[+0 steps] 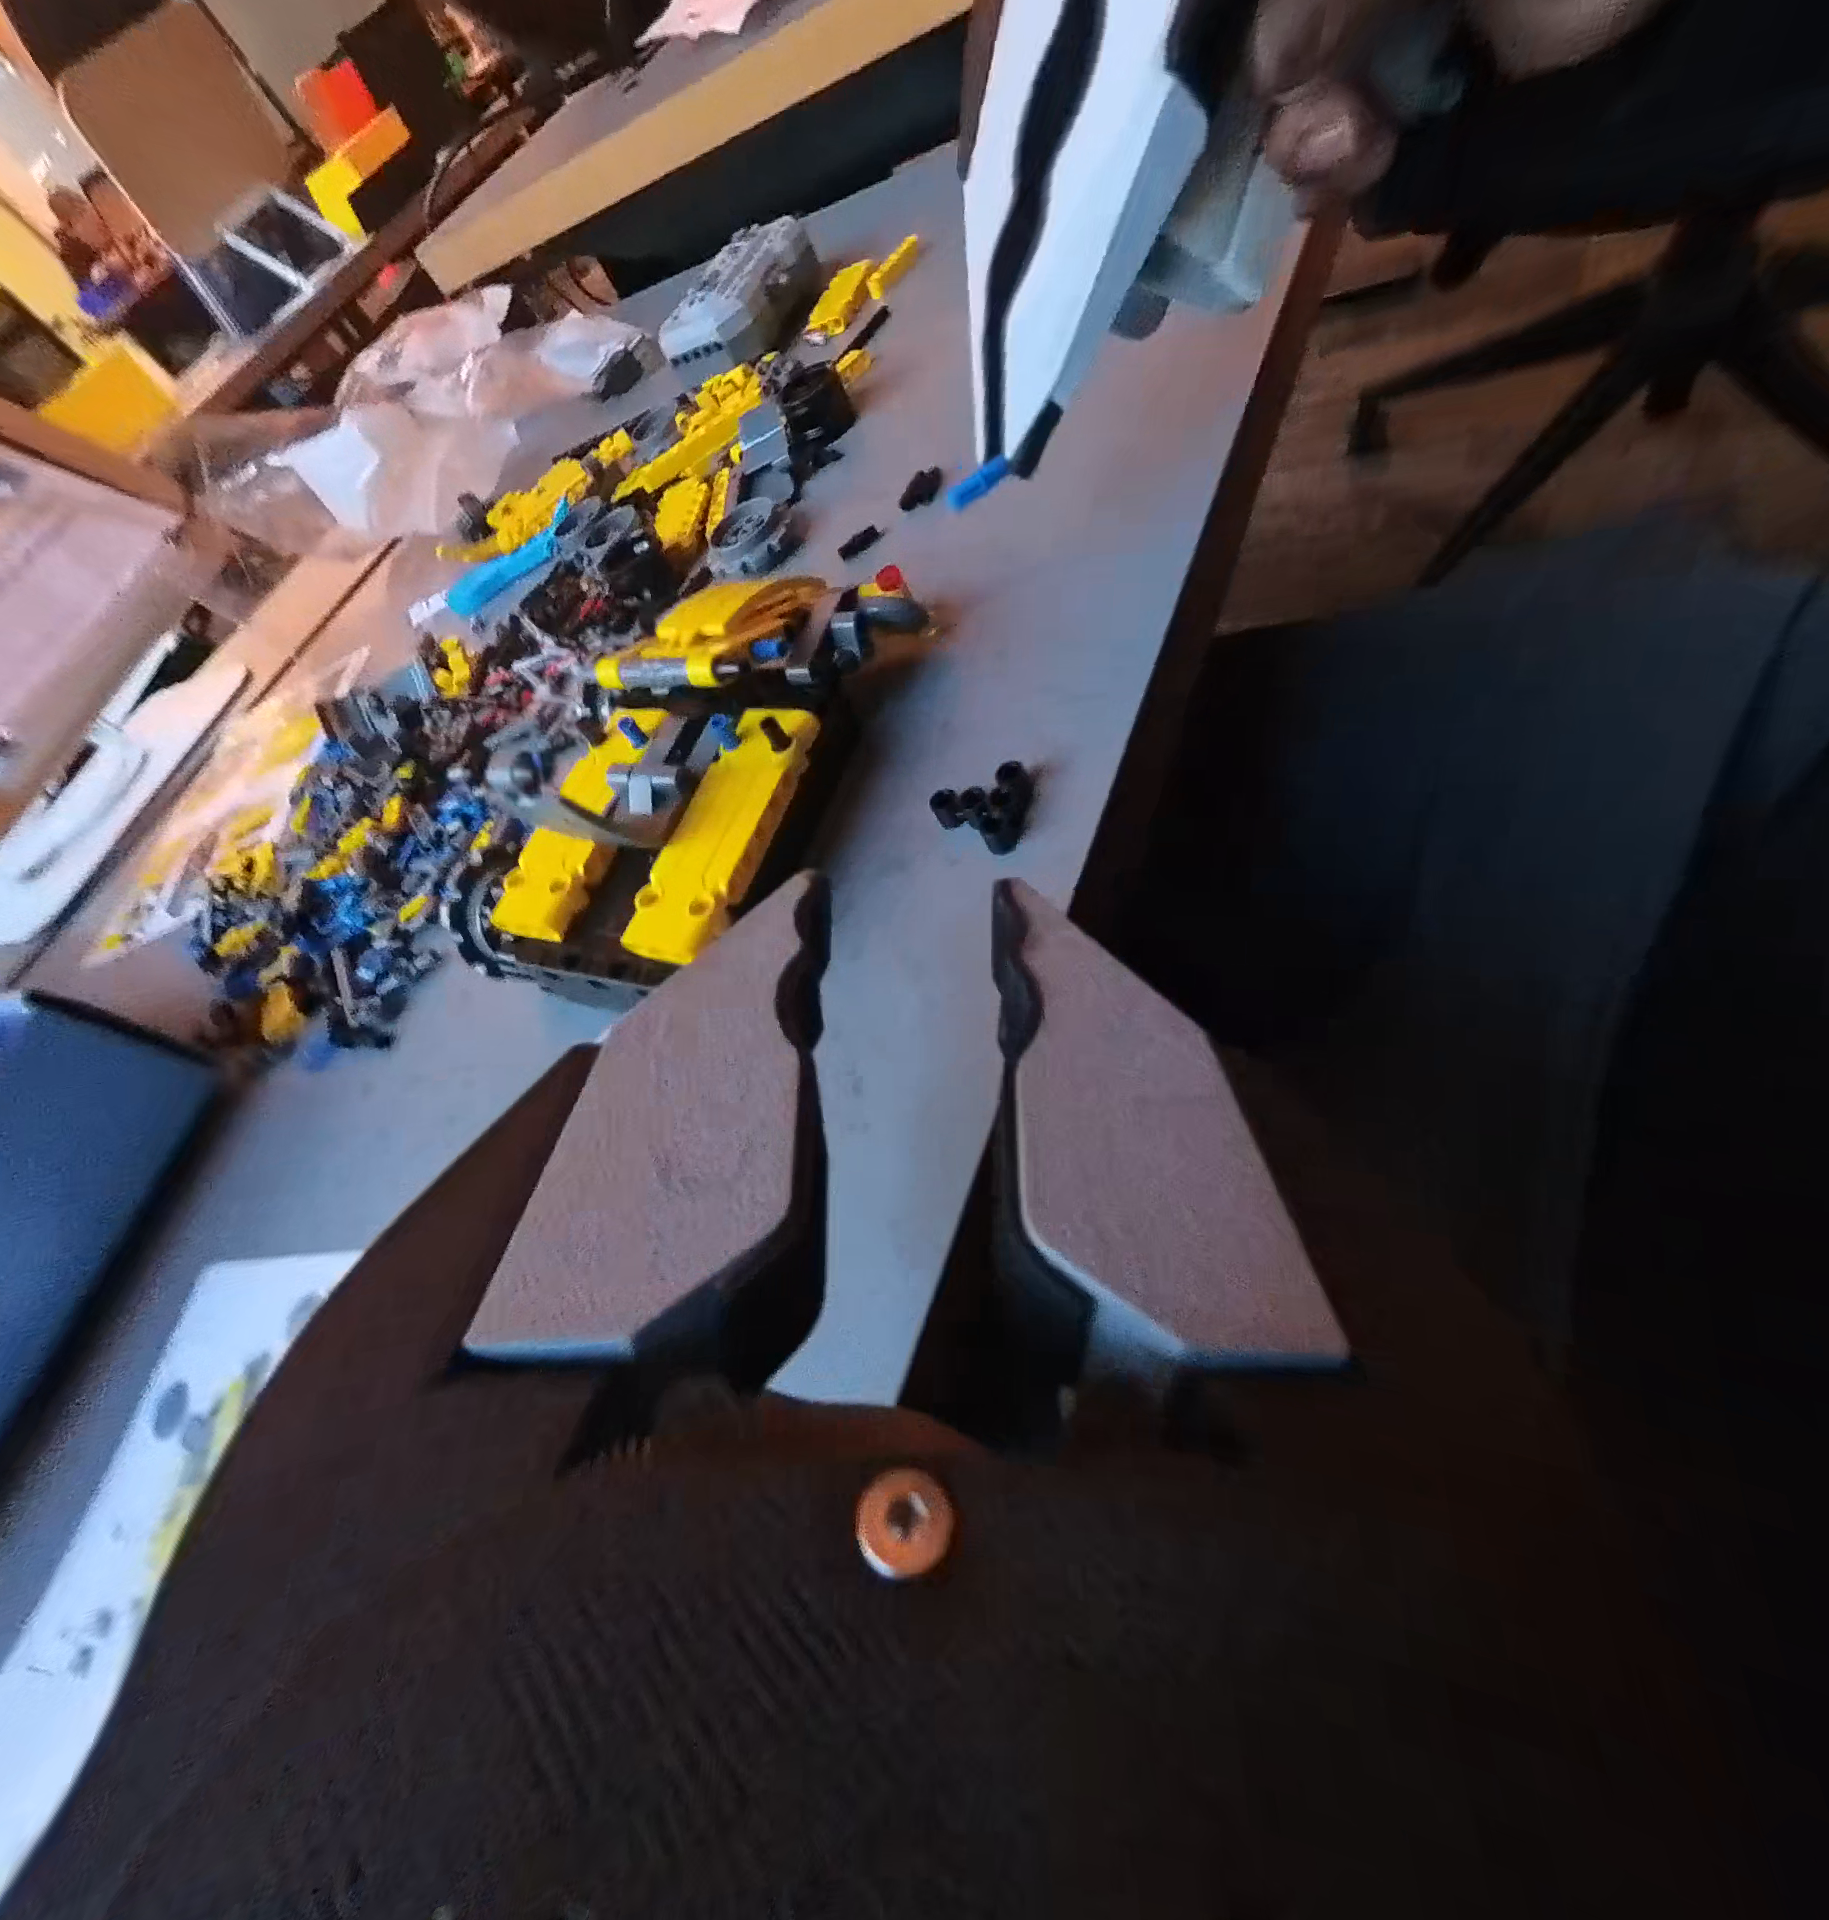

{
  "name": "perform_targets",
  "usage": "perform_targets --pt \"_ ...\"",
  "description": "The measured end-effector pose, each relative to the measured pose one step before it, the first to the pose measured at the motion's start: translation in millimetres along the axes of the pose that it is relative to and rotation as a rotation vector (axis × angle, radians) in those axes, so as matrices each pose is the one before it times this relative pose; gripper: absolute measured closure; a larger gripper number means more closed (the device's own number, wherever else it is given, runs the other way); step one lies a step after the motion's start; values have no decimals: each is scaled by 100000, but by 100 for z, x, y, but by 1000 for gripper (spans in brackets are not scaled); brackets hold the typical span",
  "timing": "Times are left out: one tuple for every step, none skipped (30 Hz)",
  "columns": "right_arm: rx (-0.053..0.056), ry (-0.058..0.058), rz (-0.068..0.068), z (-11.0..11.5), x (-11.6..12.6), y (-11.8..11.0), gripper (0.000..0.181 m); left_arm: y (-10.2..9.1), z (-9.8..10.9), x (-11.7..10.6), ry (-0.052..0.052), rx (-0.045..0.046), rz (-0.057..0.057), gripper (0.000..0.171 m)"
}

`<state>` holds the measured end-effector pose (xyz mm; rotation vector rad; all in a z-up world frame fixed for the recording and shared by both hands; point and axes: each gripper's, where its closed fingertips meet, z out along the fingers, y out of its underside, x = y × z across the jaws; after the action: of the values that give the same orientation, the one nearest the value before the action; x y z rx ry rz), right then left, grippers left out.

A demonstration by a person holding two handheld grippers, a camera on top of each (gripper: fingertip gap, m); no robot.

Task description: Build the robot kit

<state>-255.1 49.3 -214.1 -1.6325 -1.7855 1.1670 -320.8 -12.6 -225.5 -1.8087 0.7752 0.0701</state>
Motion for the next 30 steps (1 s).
perform_targets --pt "134 -2926 -676 362 -932 -292 177 -168 95 -63 -168 769 1387 147" --pt "1 -3295 -381 410 -924 -262 177 -39 1 280 2006 482 292 149" --pt "46 -3330 71 448 -873 -231 176 44 -87 661 4396 326 -255 150" --pt "203 -3398 306 469 -839 -217 176 -29 -103 381 2265 790 -1229 150" --pt "-119 -3284 338 489 -772 -127 176 -38 -100 59 -128 724 -1225 148" --pt "-485 -2717 486 510 -612 -39 176 -37 -125 118 109 652 147 145" --pt "-801 -2121 564 505 -435 15 176 -11 -135 138 171 663 1496 145" --pt "-629 -1705 425 486 -304 11 176 46 -125 120 17 661 2001 145" --pt "-667 -1349 456 479 -178 50 176 95 -85 58 -215 658 1354 145" --pt "-1019 -923 648 436 -43 108 176 149 -60 54 -72 813 273 145" --pt "-910 -1114 898 404 -23 96 176 197 -31 41 241 720 -795 146" --pt "-578 -1642 1169 360 -90 49 176 207 -34 -4 126 375 -1364 145" --pt "-323 -1862 1288 330 -93 -5 176 128 -66 -57 93 383 -1229 144" --pt "-251 -1677 1216 294 -55 -9 176 -30 -111 -90 -67 1062 -576 144" --pt "-448 -1362 1100 277 14 7 176 -112 -140 -145 -301 1409 248 145" --pt "-514 -1182 932 258 46 11 176 -133 -130 -119 -179 1298 607 145" --pt "-413 -740 641 222 114 -10 176 -108 -101 -20 427 1144 485 145" --pt "-502 -523 271 185 115 14 176 -73 -62 26 501 1050 195 145" --pt "-405 -310 -78 131 98 -12 176 36 -15 48 460 409 -46 145" --pt "-104 -32 -358 71 98 -45 176 172 34 17 307 -585 -431 145" --pt "27 128 -450 29 77 -52 176 145 48 50 427 -703 -667 145" --pt "138 238 -485 -11 62 -43 176 8 29 90 738 -110 -791 145" --pt "104 504 -497 -14 76 -23 176 -66 15 65 517 379 -875 145" --pt "-44 855 -809 -7 86 8 176 -92 8 -26 106 296 -1109 145" --pt "-114 997 -1314 9 61 35 176 -102 26 7 524 259 -1795 145" --pt "-194 781 -1398 36 0 54 176 -100 32 53 1143 494 -2685 145" --pt "-214 733 -1078 39 11 55 176 -54 42 -16 835 423 -3044 145" --pt "-65 337 -758 37 -15 40 176 29 56 -119 221 145 -2736 145" --pt "220 70 -499 26 -18 33 176 96 53 -117 211 -231 -2126 145" --pt "511 142 -244 -7 23 2 176 139 47 -114 18 -327 -1444 145"
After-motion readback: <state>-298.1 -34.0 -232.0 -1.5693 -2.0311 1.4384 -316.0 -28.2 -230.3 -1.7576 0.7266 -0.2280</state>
